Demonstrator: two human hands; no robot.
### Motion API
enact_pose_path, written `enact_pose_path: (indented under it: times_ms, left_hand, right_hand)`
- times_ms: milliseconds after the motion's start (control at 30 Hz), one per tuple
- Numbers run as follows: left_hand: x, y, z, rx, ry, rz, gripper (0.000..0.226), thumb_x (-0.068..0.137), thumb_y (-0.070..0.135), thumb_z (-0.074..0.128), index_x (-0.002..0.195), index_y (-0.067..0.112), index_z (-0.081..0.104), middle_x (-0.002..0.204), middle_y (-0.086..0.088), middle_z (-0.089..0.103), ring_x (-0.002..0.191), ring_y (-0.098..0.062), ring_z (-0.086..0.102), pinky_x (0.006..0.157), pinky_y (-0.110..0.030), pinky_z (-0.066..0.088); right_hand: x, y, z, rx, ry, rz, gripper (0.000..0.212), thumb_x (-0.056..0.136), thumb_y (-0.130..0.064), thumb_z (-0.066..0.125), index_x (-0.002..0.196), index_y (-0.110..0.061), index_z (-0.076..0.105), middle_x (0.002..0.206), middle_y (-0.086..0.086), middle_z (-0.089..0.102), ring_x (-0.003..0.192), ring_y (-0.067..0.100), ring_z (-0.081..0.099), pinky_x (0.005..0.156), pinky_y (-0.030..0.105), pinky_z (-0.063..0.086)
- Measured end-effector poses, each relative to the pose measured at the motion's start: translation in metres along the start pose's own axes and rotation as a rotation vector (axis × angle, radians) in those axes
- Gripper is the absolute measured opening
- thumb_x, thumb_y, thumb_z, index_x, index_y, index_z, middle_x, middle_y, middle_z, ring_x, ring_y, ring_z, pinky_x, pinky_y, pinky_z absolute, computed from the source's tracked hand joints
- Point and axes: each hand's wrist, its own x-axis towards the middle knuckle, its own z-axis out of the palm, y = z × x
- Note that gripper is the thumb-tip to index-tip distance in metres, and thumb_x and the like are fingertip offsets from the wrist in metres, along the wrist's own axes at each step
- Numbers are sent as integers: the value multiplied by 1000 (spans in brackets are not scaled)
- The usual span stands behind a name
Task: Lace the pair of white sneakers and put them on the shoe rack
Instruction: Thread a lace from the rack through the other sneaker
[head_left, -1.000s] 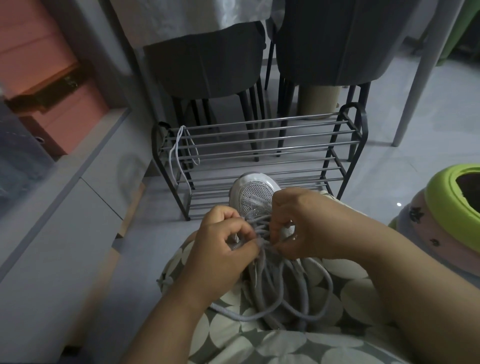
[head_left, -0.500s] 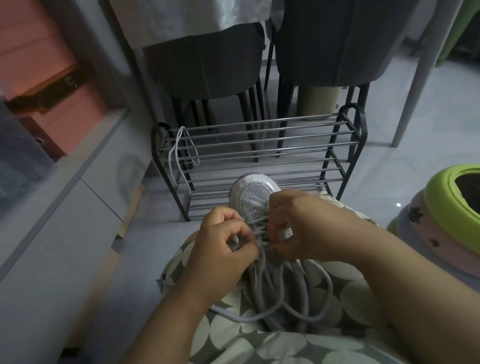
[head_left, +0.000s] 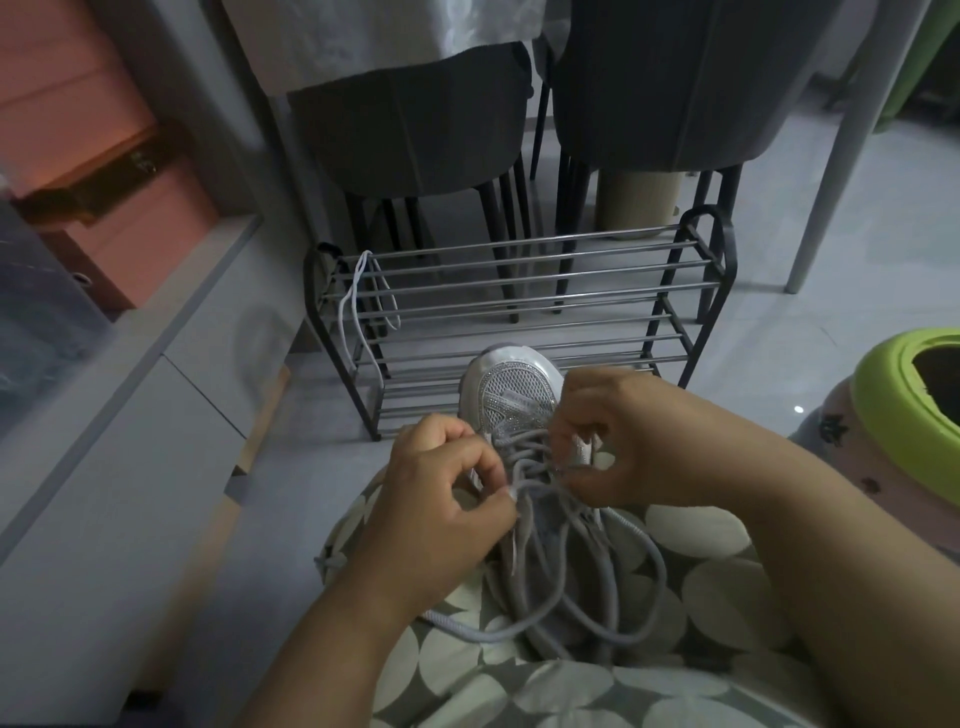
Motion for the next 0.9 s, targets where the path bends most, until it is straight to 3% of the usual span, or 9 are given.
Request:
enact_pose_path:
  times_ms: [167, 367, 433, 600, 700, 800, 900]
  left_hand:
    - [3, 6, 5, 102, 8, 47, 20, 75, 28, 73, 65, 32, 57, 92, 17, 45, 101, -3, 43, 80, -21, 46]
    - [0, 3, 1, 54, -8, 19, 26, 76, 20, 74, 62, 33, 56, 93, 19, 45, 104, -6, 45, 82, -17, 42]
    - [0, 4, 2, 34, -13, 16, 26, 75, 19, 73, 61, 31, 55, 93, 18, 46, 103, -7, 47, 78, -13, 42]
    - [-3, -2, -14, -82, -36, -65, 8, 63, 20, 62, 60, 25, 57, 93, 18, 50, 100, -5, 51, 80, -5, 35]
    - [-3, -4, -22, -100, -107, -92, 7, 59, 19, 60, 55, 23, 55, 90, 18, 52, 96, -3, 50, 80, -12, 35]
    - [0, -1, -18, -27, -157, -68, 5, 60, 28, 56, 60, 24, 52, 87, 18, 52, 97, -7, 48, 78, -24, 36]
    - [3, 4, -8, 106, -104, 17, 20, 64, 49, 55, 67, 29, 52, 84, 16, 51, 95, -6, 46, 77, -27, 40]
  right_hand:
    - [6, -6, 7, -20, -27, -59, 6, 73, -23, 72, 77, -23, 67, 80, -19, 44, 72, -8, 43, 62, 9, 34]
    - [5, -2, 5, -49, -53, -61, 6, 78, -25, 71, 80, -24, 66, 83, -15, 47, 71, -1, 44, 65, 17, 40]
    - [5, -1, 4, -49, -59, -63, 4, 79, -23, 70, 81, -22, 67, 82, -16, 45, 72, -2, 44, 65, 13, 37]
    - [-4, 11, -6, 19, -86, 22, 11, 80, -25, 69, 79, -33, 61, 86, -17, 48, 77, 0, 50, 64, 14, 42]
    - [-7, 13, -10, 50, -58, 32, 15, 76, -19, 69, 73, -31, 61, 81, -16, 49, 76, 4, 52, 65, 20, 46]
    - [-5, 9, -10, 74, -38, 7, 13, 73, -22, 71, 75, -33, 64, 81, -18, 50, 79, 2, 52, 64, 14, 43]
    - [0, 5, -4, 54, -30, -30, 13, 73, -30, 72, 84, -33, 66, 85, -19, 49, 80, -1, 50, 66, 12, 40]
